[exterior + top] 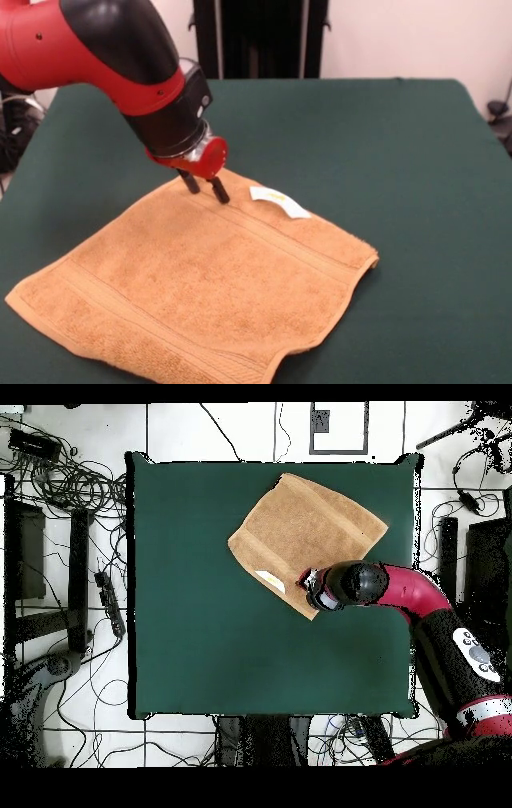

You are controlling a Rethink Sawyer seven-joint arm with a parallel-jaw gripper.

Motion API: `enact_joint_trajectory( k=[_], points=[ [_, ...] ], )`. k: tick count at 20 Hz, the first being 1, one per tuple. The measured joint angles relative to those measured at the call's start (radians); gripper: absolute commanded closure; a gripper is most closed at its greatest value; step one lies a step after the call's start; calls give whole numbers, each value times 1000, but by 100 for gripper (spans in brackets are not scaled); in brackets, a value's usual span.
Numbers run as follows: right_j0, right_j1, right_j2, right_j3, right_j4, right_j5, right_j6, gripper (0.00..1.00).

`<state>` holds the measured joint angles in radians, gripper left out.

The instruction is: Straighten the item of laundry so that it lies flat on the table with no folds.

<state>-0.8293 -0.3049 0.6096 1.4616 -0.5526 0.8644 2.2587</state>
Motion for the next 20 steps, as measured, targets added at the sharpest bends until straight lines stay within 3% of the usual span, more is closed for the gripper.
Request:
enact_joint_trajectory(
  k=[20],
  points=[
    [30,-18,-25,20,-9,4,-16,0]
  ],
)
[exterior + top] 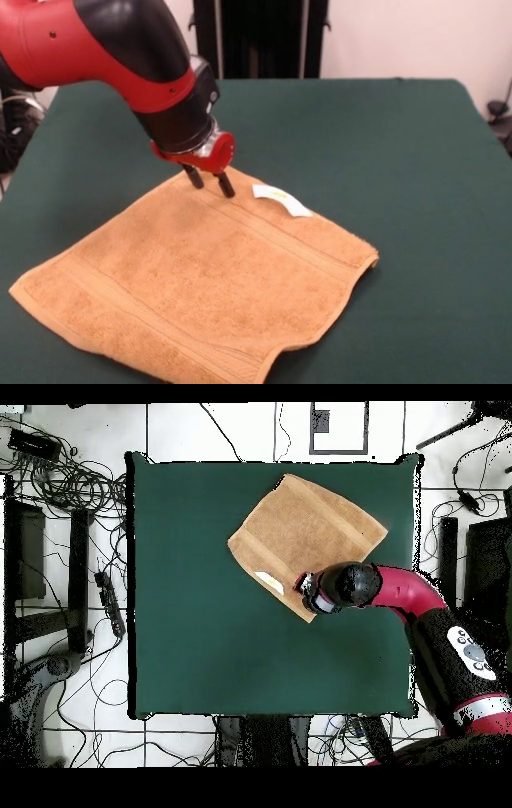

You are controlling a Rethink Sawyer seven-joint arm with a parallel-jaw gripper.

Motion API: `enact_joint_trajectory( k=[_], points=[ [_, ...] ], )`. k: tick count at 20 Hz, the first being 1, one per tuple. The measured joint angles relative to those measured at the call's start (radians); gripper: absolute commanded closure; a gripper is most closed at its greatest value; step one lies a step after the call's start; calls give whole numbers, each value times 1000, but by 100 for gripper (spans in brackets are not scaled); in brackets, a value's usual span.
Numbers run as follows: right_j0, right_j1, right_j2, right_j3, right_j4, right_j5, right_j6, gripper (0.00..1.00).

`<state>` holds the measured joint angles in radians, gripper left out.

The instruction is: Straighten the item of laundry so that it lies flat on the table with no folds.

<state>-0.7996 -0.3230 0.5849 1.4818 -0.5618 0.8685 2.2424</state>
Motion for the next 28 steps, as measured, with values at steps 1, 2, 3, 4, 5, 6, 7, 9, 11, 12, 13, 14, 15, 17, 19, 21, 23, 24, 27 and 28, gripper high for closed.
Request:
enact_joint_trajectory(
  k=[1,2,3,4,5,6,7,9,11,12,13,14,15,17,19,21,23,24,27,28],
  points=[
    [4,-3,-3,6,-4,0,0,0],
    [10,-8,-7,17,-11,0,0,0],
    [12,-10,-9,22,-15,0,0,0],
    [13,-12,-10,25,-18,0,0,0],
    [15,-14,-12,31,-22,0,0,0],
    [17,-18,-15,39,-27,0,0,0],
    [19,-20,-17,46,-29,0,0,0],
    [21,-29,-27,73,-34,0,0,0],
    [21,-31,-31,86,-35,0,0,0],
    [21,-33,-33,93,-35,0,0,0],
    [21,-33,-35,100,-35,0,0,0],
    [21,-34,-39,114,-36,0,0,0],
    [21,-35,-42,127,-37,0,0,0],
    [21,-37,-47,141,-37,0,0,0],
    [21,-38,-50,150,-37,0,0,0],
    [21,-38,-53,157,-37,0,0,0],
    [21,-38,-55,164,-37,0,0,0],
    [21,-38,-56,168,-37,0,0,0],
    [21,-38,-58,177,-37,0,0,0],
    [21,-38,-58,178,-37,0,0,0]
  ],
)
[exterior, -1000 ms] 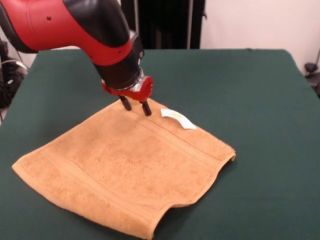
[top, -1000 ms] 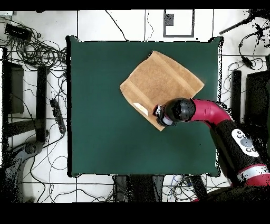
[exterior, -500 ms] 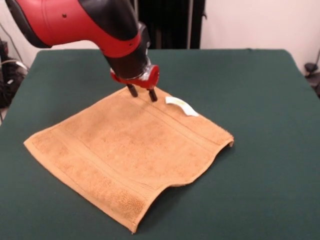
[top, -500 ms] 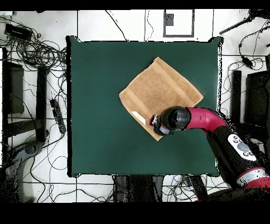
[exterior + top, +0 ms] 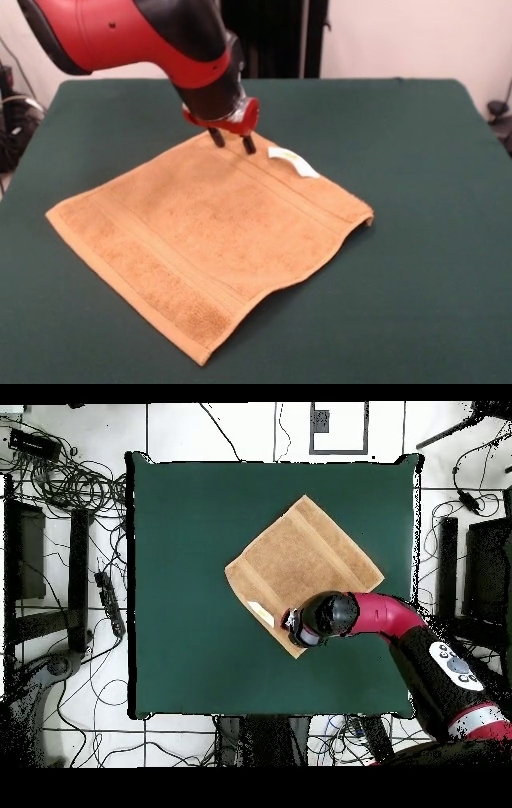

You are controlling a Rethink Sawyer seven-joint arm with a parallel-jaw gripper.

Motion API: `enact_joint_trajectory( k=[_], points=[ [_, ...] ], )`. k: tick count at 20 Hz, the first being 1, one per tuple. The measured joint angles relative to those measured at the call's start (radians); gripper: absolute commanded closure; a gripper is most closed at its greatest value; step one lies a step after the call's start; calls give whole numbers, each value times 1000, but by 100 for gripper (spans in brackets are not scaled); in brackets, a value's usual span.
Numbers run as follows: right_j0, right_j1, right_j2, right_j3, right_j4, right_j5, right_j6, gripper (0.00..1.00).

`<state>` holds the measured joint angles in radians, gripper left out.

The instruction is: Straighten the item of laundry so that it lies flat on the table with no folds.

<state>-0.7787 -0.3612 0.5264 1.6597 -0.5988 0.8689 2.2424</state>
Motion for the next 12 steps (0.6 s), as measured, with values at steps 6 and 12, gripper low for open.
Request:
enact_joint_trajectory(
  k=[6,12],
  points=[
    [0,1,-3,16,0,0,0,0],
    [0,0,-7,40,0,0,0,0]
  ],
)
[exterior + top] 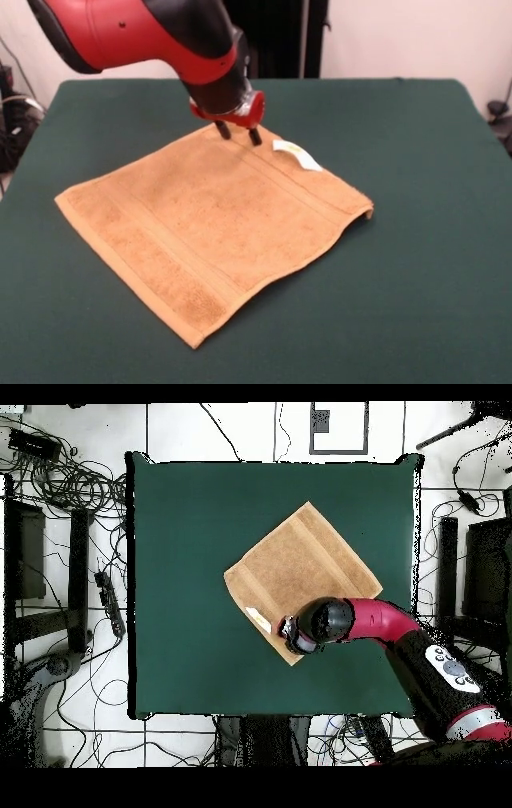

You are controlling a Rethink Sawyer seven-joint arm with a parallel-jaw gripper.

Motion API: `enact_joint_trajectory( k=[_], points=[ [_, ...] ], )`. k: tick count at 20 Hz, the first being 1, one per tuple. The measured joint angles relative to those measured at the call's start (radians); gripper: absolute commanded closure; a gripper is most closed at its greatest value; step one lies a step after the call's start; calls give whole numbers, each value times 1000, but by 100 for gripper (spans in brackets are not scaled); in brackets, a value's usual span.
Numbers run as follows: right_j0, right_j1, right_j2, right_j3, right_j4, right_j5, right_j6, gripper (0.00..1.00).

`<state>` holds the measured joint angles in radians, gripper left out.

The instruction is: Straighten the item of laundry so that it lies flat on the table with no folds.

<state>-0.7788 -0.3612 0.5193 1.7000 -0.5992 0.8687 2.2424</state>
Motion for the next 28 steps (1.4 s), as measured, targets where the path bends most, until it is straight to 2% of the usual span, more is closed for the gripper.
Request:
enact_joint_trajectory(
  k=[18,28],
  points=[
    [6,-56,-43,285,0,1,0,0],
    [72,-155,-51,267,0,-38,0,0]
  ],
)
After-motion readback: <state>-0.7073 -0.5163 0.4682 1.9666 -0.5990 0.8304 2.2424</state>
